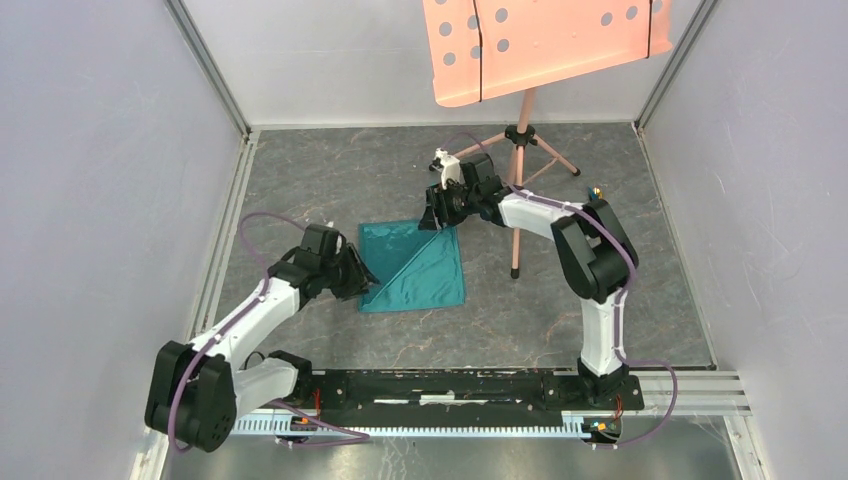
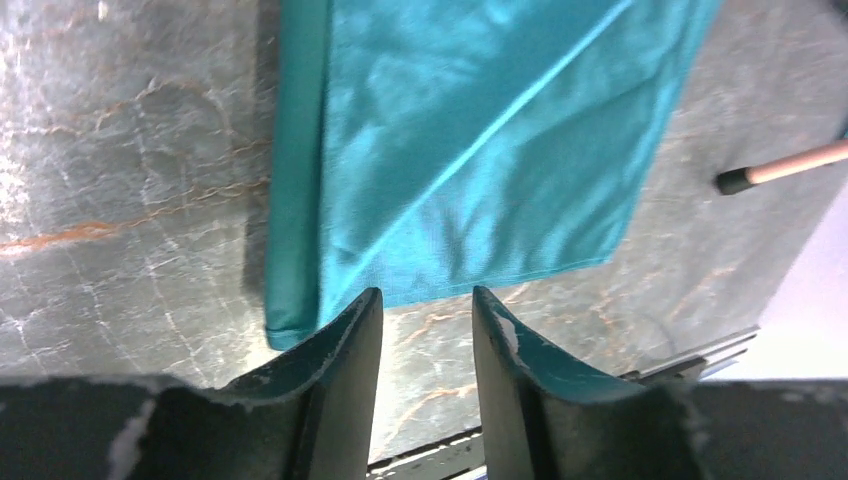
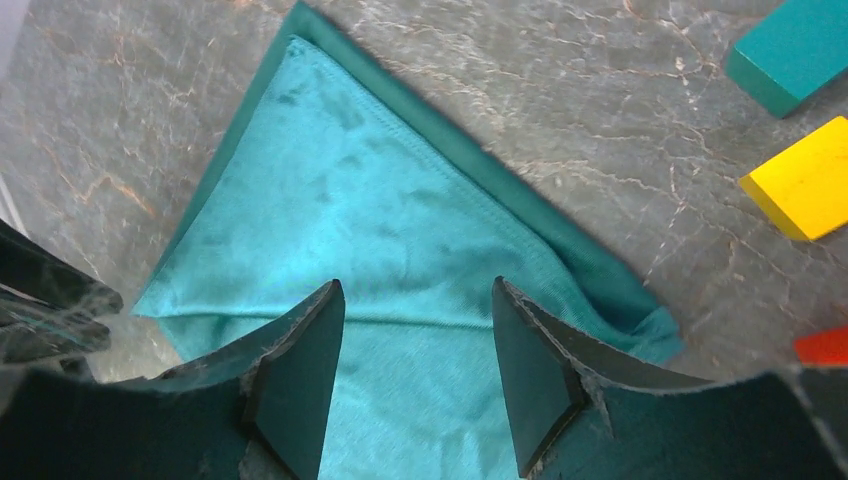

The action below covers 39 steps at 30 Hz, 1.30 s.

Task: Fold the napkin into a case and place the utensils inside
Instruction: Smooth out the upper triangle-folded napkin at the center of the board.

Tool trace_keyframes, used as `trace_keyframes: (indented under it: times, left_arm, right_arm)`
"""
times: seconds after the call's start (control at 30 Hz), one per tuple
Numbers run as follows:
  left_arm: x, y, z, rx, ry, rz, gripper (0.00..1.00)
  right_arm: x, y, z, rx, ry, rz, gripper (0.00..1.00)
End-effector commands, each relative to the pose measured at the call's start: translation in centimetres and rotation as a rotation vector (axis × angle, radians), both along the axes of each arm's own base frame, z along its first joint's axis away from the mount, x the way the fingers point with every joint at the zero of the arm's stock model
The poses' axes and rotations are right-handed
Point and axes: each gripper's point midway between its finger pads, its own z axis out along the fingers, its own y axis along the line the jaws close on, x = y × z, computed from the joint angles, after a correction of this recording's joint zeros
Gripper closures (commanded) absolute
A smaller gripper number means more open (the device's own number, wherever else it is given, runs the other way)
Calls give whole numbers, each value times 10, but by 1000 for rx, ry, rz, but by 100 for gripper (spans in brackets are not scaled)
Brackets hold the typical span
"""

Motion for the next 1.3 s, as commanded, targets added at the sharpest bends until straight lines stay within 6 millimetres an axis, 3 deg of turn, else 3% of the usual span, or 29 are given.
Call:
trace_keyframes:
  times: [0.0, 0.1, 0.27, 0.33, 0.43, 0.53, 0.73, 0.87, 0.93, 1.1, 1.27]
  left_arm:
    - [18, 2, 42, 9, -115, -29, 51]
    - [24, 13, 51, 30, -122, -20, 44]
    - [35, 30, 75, 1, -179, 30, 35]
    - [37, 35, 85, 0, -200, 42, 33]
    - [37, 37, 97, -10, -226, 45, 31]
    - [34, 38, 100, -15, -236, 41, 31]
    - [26, 39, 88, -19, -223, 40, 30]
    - [23, 39, 85, -25, -219, 30, 30]
    - [22, 38, 84, -26, -223, 27, 29]
    - [23, 38, 86, -30, -230, 14, 29]
    - [20, 35, 86, -47, -229, 5, 29]
  right_arm:
    - [-18, -13, 42, -191, -184, -11, 37]
    - [-53, -12, 38, -314, -219, 33, 37]
    - [-147, 31, 16, -302, -177, 233, 45]
    - [-170, 38, 8, -306, -173, 269, 54]
    - [-185, 34, -9, -334, -188, 278, 63]
    - [-191, 11, -29, -406, -197, 274, 67]
    - [-206, -54, -62, -590, -212, 274, 67]
    - [-208, -97, -66, -696, -242, 233, 67]
    - [-212, -90, -54, -650, -245, 249, 64]
    - [-205, -41, -10, -465, -274, 268, 55]
    - [-184, -15, -14, -465, -269, 217, 53]
